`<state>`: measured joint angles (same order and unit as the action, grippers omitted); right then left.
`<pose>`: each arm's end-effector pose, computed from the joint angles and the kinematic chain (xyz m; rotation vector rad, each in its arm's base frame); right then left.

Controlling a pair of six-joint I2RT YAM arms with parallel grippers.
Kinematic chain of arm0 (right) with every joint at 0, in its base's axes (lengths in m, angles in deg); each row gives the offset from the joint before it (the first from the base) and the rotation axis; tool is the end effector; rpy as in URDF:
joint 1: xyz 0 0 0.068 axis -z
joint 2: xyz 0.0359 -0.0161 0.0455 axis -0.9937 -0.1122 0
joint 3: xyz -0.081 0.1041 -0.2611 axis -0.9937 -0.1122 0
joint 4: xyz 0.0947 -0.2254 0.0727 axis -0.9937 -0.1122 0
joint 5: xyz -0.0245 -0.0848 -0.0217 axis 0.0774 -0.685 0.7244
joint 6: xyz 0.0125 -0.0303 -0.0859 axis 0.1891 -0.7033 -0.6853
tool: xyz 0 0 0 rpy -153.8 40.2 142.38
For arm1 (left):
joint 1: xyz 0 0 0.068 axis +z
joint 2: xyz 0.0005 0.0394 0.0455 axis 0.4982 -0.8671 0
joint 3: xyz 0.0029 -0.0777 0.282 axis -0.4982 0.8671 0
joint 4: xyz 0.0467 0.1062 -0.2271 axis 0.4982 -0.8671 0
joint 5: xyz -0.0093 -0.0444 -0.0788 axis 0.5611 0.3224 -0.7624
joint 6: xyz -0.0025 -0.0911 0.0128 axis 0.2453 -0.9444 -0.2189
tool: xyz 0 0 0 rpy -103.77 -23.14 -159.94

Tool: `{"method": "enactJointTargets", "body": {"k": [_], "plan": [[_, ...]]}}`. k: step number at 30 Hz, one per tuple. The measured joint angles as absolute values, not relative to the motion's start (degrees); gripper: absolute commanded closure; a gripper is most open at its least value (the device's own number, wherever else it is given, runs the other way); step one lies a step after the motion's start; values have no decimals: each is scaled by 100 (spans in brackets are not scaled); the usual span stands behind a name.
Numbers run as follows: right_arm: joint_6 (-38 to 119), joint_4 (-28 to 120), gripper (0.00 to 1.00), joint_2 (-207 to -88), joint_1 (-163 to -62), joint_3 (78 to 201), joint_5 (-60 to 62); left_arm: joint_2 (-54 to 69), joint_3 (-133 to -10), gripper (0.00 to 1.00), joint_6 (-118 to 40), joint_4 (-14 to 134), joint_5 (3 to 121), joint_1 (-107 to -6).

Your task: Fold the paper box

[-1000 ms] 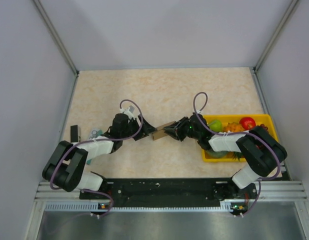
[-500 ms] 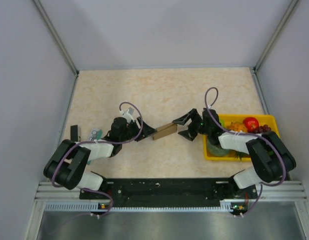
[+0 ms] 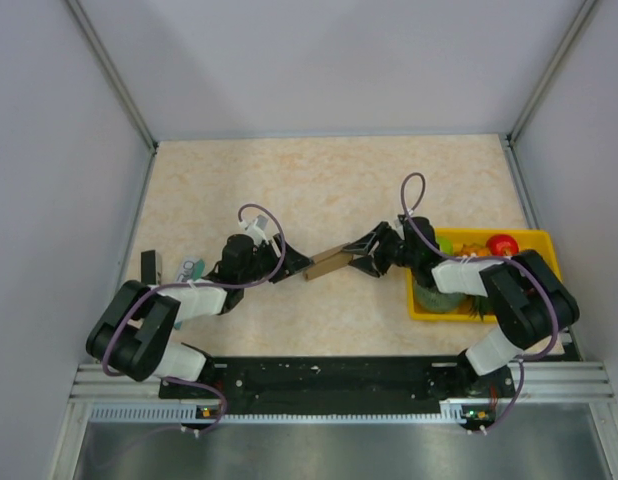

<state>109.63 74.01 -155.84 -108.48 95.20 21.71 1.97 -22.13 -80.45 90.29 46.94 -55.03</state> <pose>0.2749 0.1705 0.1550 0.7338 2.3345 1.4586 0.2466 -0.1518 0.1609 -0.2466 2.2008 -1.2272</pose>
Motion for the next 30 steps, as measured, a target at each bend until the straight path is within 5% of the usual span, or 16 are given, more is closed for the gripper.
{"method": "enactJointTargets", "body": {"k": [13,21,28,30], "plan": [[11347,8465,74,-15899,-10835,9304,2258,230,-2242,36,-7995,8916,4725,-5503],[11354,8504,74,-15899,-10818,9247,2269,228,-2242,36,-7976,8909,4710,-5505],[10696,7573,29,-15737,-10796,9562,2221,228,-2264,36,-7945,8870,4718,-5503],[10165,6786,27,-15431,-10767,9759,2029,230,-2272,36,-7914,8848,4716,-5503]]}}
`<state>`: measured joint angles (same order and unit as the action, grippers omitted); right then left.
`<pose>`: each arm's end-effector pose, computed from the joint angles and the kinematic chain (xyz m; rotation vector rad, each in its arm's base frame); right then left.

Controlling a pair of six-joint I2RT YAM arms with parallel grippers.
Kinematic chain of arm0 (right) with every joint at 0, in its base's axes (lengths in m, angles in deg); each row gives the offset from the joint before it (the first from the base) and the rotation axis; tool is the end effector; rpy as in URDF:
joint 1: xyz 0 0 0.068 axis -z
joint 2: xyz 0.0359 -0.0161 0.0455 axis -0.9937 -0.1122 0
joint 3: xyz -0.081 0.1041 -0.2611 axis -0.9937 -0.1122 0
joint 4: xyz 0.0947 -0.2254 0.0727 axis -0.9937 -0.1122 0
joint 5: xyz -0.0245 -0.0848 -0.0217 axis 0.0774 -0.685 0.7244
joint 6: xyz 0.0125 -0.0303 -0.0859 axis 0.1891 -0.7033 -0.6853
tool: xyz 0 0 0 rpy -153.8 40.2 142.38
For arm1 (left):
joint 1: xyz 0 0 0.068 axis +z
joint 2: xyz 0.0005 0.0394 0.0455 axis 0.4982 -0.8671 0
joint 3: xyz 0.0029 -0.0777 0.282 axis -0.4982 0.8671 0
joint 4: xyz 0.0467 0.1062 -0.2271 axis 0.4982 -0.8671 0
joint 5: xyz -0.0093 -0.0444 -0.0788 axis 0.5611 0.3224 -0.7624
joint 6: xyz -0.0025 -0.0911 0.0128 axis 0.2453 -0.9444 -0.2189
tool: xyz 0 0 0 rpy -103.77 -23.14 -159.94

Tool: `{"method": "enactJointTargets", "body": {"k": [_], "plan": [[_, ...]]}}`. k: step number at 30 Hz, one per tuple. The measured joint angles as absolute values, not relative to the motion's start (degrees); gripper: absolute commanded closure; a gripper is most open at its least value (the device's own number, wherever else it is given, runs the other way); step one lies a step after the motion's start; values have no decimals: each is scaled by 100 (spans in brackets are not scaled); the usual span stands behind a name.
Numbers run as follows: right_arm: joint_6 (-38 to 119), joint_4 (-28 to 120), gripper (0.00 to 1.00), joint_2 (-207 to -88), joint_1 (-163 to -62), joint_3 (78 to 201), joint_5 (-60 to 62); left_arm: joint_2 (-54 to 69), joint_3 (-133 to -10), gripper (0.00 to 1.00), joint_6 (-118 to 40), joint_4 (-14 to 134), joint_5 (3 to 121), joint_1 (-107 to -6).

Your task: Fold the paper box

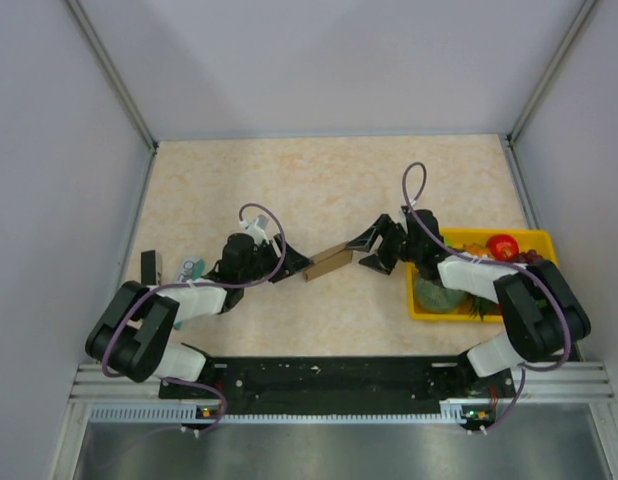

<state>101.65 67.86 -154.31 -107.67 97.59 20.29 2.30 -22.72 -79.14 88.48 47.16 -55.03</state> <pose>0.2793 0.1655 0.1620 0.6140 2.3522 1.3489 0.2469 -0.1516 0.1614 -0.2300 2.2124 -1.2056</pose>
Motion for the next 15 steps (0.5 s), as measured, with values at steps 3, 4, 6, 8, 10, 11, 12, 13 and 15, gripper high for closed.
{"method": "enactJointTargets", "body": {"k": [3,4,6,8,10,11,12,13,15], "plan": [[9254,5809,23,-14883,-10689,10102,1841,243,-2296,36,-7868,8798,4714,-5503],[8993,5597,23,-14787,-10663,10242,1836,252,-2303,37,-7857,8776,4716,-5503],[8423,5232,23,-14706,-10562,10655,1967,280,-2316,36,-7829,8717,4718,-5503],[8008,4996,25,-14808,-10422,11059,2252,304,-2331,36,-7807,8653,4721,-5503],[7656,4837,30,-15128,-10267,11516,2663,335,-2338,36,-7777,8603,4731,-5503],[7496,4719,32,-15348,-10204,11754,2848,346,-2340,36,-7759,8588,4734,-5503],[7369,4664,32,-15556,-10164,11922,2993,346,-2344,36,-7746,8577,4731,-5503],[7265,4598,35,-15751,-10136,12040,3146,346,-2347,36,-7742,8573,4734,-5503],[7133,4465,34,-16017,-10123,12082,3393,346,-2353,36,-7735,8566,4734,-5503]]}}
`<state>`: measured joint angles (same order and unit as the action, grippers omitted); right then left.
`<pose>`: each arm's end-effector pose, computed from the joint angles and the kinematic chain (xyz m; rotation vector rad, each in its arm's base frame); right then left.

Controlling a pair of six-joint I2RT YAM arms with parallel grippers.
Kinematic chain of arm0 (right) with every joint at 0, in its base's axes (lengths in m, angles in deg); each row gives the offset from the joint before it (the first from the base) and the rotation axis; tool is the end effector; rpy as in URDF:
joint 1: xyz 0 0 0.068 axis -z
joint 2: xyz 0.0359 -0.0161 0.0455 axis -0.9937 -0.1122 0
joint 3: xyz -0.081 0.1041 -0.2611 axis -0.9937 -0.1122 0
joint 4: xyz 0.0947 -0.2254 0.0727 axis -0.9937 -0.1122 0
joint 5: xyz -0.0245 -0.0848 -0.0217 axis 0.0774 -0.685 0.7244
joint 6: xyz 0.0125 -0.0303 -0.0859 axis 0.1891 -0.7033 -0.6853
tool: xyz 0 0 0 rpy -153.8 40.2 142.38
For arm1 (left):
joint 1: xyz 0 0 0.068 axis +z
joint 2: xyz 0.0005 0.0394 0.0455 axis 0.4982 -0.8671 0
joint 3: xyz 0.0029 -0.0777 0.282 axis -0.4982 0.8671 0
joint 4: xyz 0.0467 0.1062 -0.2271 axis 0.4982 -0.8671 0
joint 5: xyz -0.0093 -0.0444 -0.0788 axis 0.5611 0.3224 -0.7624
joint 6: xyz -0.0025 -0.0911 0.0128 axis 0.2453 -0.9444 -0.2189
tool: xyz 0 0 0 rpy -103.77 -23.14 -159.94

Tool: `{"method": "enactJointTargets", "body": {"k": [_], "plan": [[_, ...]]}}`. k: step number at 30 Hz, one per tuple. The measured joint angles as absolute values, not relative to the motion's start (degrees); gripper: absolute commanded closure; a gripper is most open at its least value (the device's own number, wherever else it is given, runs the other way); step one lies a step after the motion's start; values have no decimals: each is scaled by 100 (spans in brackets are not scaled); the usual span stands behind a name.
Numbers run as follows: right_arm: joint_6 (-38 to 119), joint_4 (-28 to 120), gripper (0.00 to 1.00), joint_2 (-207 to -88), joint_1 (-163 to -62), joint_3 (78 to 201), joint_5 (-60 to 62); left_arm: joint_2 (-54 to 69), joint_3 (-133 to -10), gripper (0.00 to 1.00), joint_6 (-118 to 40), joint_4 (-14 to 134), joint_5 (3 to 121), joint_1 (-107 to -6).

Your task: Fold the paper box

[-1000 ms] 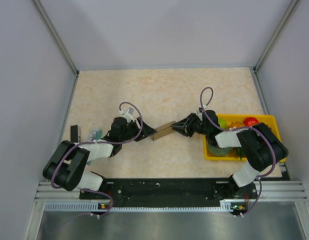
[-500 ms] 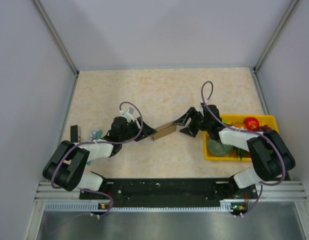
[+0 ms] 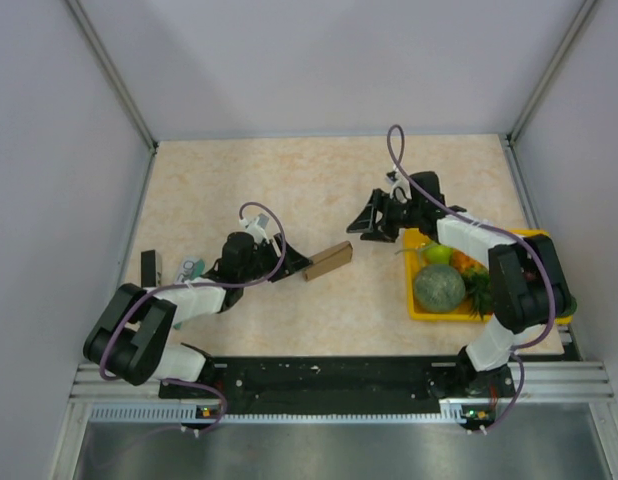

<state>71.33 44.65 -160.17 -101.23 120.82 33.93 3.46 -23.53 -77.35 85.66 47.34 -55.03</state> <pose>0.3386 0.1638 0.2198 0.0007 2.3755 1.2852 0.2461 -0.1510 0.1646 -0.2028 2.2223 -1.1806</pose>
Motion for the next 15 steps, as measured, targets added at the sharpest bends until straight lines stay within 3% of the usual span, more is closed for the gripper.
{"method": "enactJointTargets", "body": {"k": [6,15], "plan": [[7024,4356,30,-16297,-10101,11866,3965,346,-2377,36,-7720,8518,4734,-5503],[7422,5033,38,-16585,-10101,11588,4453,346,-2417,37,-7718,8439,4738,-5503]]}}
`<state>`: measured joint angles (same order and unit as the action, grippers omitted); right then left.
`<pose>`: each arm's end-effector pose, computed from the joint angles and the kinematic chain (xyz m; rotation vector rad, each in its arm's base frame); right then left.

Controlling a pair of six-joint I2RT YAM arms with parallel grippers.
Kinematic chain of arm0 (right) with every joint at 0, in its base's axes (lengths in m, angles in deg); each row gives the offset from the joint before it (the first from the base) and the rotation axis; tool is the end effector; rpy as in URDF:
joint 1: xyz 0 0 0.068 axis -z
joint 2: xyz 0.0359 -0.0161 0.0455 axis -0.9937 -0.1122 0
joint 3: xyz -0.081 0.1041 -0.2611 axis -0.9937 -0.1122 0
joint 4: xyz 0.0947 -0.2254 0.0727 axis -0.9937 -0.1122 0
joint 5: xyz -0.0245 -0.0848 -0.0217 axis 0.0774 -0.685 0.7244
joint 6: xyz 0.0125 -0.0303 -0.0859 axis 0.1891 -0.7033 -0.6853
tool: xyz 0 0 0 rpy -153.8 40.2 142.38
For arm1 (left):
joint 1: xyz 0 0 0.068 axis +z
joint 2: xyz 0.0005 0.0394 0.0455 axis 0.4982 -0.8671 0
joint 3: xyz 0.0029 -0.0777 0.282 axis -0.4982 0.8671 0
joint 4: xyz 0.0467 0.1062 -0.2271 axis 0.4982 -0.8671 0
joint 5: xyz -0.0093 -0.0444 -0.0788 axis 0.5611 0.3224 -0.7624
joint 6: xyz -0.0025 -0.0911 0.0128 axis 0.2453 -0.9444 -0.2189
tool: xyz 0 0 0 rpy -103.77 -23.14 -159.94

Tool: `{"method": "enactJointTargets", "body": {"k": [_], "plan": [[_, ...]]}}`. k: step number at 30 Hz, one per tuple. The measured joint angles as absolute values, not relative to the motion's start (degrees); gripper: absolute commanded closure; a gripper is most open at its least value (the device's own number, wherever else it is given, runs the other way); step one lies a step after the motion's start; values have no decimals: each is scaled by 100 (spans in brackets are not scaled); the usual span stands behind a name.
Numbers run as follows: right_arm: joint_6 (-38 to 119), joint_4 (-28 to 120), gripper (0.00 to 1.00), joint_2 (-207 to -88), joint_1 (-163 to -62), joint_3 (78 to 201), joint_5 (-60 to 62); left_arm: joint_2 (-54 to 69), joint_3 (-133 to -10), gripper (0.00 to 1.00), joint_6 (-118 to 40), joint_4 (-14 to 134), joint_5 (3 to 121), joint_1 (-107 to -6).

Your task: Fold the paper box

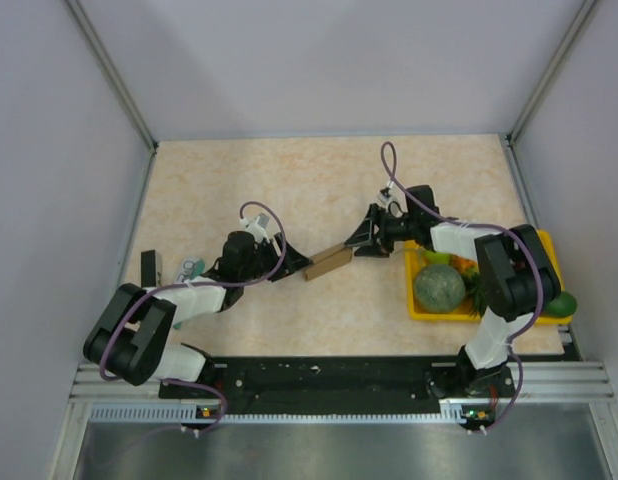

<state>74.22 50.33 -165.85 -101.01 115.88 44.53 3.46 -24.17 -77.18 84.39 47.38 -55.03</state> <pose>0.3279 0.1701 0.1749 0.0010 2.4704 1.5128 0.2471 -0.1514 0.1652 -0.2043 2.2329 -1.1745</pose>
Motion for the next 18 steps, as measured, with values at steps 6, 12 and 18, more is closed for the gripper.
{"method": "enactJointTargets", "body": {"k": [6,12,18], "plan": [[7826,5392,45,-16839,-10101,11455,4544,350,-2421,37,-7718,8428,4745,-5503],[8078,5759,42,-16953,-10101,11389,4625,403,-2423,37,-7700,8354,4784,-5503],[8270,5892,39,-16970,-10101,11385,4667,420,-2425,37,-7694,8323,4815,-5503]]}}
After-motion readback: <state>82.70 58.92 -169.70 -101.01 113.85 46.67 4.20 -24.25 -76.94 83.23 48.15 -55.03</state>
